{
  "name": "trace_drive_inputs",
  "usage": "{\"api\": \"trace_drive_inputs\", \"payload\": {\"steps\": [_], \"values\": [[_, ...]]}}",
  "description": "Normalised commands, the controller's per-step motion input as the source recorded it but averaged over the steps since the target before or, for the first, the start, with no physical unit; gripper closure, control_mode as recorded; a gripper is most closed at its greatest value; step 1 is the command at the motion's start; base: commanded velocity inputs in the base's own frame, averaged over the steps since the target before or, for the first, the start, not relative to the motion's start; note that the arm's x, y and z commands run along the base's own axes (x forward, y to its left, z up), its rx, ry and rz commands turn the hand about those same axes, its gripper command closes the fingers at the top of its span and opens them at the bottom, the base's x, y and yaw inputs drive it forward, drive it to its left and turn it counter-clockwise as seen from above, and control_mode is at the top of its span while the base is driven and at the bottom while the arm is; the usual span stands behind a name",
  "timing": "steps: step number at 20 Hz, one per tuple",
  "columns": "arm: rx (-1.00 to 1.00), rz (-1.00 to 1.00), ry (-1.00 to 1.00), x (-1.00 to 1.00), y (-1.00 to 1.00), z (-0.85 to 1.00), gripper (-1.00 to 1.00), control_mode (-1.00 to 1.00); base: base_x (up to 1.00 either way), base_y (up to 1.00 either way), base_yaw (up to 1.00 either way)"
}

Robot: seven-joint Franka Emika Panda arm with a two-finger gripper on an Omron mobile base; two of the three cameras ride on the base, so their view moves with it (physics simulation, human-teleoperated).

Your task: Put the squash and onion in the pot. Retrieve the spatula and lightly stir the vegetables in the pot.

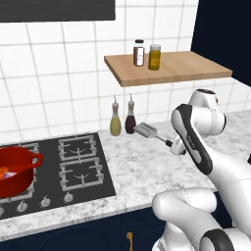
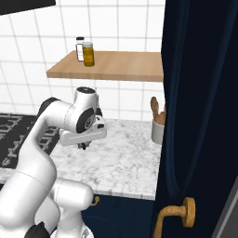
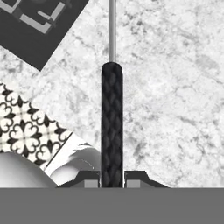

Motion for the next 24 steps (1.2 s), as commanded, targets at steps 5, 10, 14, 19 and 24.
{"api": "trace_drive_inputs", "payload": {"steps": [5,10,14,19,24], "values": [[0.0,0.0,0.0,0.0,0.0,0.0,1.0,-1.0,0.0,0.0,0.0],[0.0,0.0,0.0,0.0,0.03,-0.01,1.0,1.0,0.0,0.65,0.07],[0.0,0.0,0.0,0.0,0.0,0.0,1.0,1.0,0.0,1.0,0.08],[0.0,0.0,0.0,0.0,0.0,0.0,1.0,1.0,0.0,1.0,0.0],[0.0,0.0,0.0,0.0,0.0,0.0,1.0,1.0,0.0,1.0,0.0]]}}
